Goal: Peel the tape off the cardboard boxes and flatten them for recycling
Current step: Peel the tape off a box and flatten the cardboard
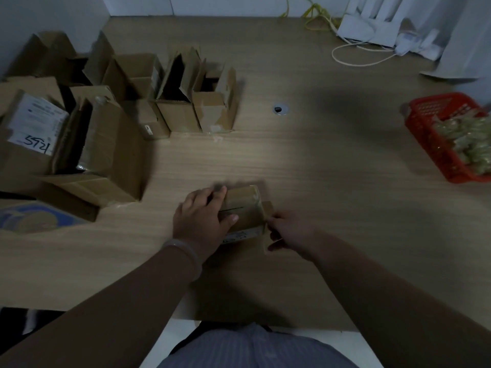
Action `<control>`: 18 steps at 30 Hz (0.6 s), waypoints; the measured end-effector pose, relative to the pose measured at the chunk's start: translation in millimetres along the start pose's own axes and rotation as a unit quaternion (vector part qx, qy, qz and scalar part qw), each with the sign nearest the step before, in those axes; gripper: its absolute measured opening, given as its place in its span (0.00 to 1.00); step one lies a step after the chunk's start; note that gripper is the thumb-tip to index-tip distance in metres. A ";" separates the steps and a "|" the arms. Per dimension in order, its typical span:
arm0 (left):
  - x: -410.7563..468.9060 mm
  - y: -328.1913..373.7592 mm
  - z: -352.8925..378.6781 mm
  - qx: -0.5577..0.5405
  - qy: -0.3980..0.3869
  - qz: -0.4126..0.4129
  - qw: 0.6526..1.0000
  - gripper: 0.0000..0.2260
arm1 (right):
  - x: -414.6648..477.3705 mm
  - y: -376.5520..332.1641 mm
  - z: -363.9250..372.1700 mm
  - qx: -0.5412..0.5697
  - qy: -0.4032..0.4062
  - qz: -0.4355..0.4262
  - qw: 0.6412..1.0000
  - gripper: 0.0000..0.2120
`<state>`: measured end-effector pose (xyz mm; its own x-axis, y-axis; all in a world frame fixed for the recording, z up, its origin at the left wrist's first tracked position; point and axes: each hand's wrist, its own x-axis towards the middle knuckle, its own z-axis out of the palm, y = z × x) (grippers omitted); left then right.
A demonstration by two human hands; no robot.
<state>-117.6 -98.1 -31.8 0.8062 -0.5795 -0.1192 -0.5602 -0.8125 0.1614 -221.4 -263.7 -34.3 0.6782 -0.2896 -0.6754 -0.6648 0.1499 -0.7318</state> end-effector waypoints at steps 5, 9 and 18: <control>-0.7 0.2 -1.2 0.008 -0.004 -0.003 1.000 0.32 | -2.7 -6.0 -5.6 0.026 -0.026 0.034 0.999 0.08; -0.9 -1.9 -0.3 -0.006 -0.006 -0.003 1.000 0.32 | -4.2 -2.1 -6.5 0.135 -0.063 0.076 0.986 0.07; 1.6 -2.4 4.7 -0.002 0.008 -0.002 1.000 0.32 | -5.0 7.1 -11.8 0.094 0.006 0.003 0.996 0.05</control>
<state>-115.9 -97.4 -36.9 0.8113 -0.5751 -0.1048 -0.5560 -0.8145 0.1656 -233.2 -272.4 -35.0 0.6699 -0.2999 -0.6792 -0.5970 0.3262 -0.7329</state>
